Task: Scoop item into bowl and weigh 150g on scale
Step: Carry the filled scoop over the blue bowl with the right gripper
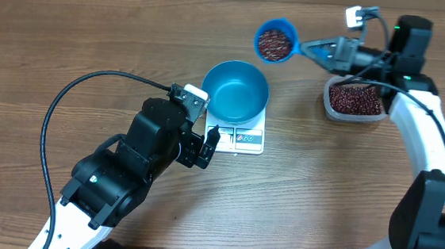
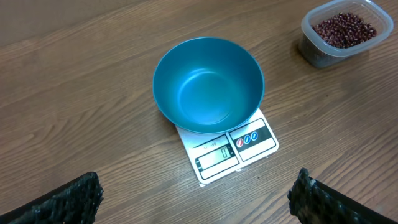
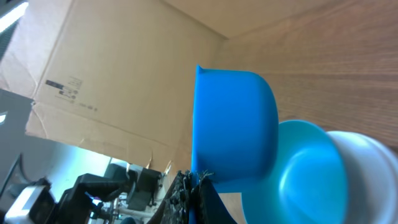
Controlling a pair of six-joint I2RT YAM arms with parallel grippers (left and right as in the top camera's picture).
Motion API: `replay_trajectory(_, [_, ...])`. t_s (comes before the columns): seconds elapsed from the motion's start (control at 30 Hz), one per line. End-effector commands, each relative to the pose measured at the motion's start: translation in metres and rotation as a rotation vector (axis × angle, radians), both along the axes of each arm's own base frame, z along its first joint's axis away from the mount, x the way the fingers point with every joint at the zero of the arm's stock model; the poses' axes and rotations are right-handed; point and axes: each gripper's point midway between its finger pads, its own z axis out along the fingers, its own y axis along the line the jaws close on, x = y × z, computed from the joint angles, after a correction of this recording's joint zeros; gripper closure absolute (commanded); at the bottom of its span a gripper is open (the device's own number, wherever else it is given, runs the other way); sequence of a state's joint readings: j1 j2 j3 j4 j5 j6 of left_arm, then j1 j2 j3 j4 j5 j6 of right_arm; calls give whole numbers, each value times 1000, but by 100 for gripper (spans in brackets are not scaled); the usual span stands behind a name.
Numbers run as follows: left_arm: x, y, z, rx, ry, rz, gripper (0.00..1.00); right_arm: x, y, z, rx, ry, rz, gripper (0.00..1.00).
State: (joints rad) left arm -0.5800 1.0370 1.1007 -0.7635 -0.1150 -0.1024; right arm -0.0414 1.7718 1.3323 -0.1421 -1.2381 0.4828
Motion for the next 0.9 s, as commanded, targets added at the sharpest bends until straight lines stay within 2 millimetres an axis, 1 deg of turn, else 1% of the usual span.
replay_trajectory(0.0, [0,0,3,-17,-3,4,1,2,14,14,-38,-41,-38,96])
replay_trajectory(0.07, [0,0,3,-17,-3,4,0,2,23,12,-63,-70,-36,96])
replay_trajectory(0.17, [0,0,3,-17,-3,4,0,3,32,9,-98,-113,-35,96])
replay_trajectory(0.37, [0,0,3,-17,-3,4,0,3,42,4,-168,-230,-18,96])
replay_trajectory(0.57, [0,0,3,-17,-3,4,0,0,43,-4,-218,-300,8,96])
replay_trajectory(0.7, [0,0,3,-17,-3,4,1,-6,41,-15,-256,-296,33,96])
replay_trajectory(0.87, [0,0,3,-17,-3,4,0,-11,41,-23,-278,-294,54,96])
